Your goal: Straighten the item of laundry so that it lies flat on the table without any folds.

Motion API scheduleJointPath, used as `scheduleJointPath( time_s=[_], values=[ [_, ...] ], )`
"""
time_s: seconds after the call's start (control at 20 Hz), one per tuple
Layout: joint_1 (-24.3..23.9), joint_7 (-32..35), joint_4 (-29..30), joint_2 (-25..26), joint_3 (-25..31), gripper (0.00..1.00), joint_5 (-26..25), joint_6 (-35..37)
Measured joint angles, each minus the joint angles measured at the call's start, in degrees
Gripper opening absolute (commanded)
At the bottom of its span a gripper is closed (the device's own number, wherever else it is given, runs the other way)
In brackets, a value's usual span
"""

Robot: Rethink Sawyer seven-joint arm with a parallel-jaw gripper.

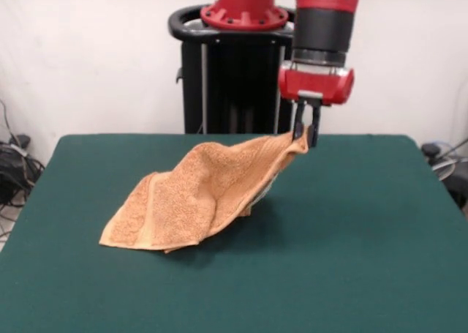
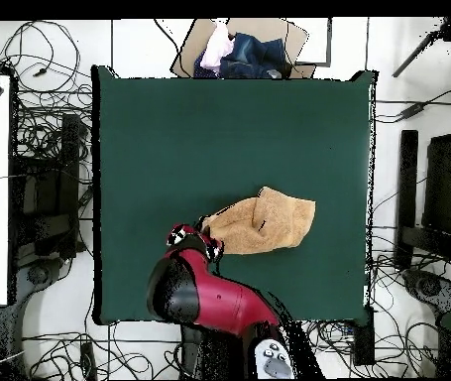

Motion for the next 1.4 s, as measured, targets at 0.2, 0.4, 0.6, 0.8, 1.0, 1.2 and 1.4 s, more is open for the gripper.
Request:
scheduleJointPath(
  time_s=[0.2, 0.4, 0.6, 0.8, 1.0, 1.2, 1.4],
  values=[
    [-0.7, 0.0, 0.0, -2.9, 0.0, 0.00, 0.0, 3.4],
    [-1.4, 0.0, 0.0, -5.2, 0.0, 0.00, 0.0, 5.8],
    [-3.3, 0.0, 0.0, -8.0, -0.1, 0.00, 0.0, 7.8],
    [-4.1, 0.0, 0.0, -9.9, -0.2, 0.00, -0.1, 8.8],
    [-4.3, 0.0, 0.0, -11.7, -0.4, 0.00, -0.1, 10.4],
    [-5.6, 0.0, 0.1, -13.4, -0.4, 0.00, -0.7, 12.4],
    [-7.3, 0.0, -0.1, -14.9, -0.4, 0.00, -1.4, 14.5]
  ],
)
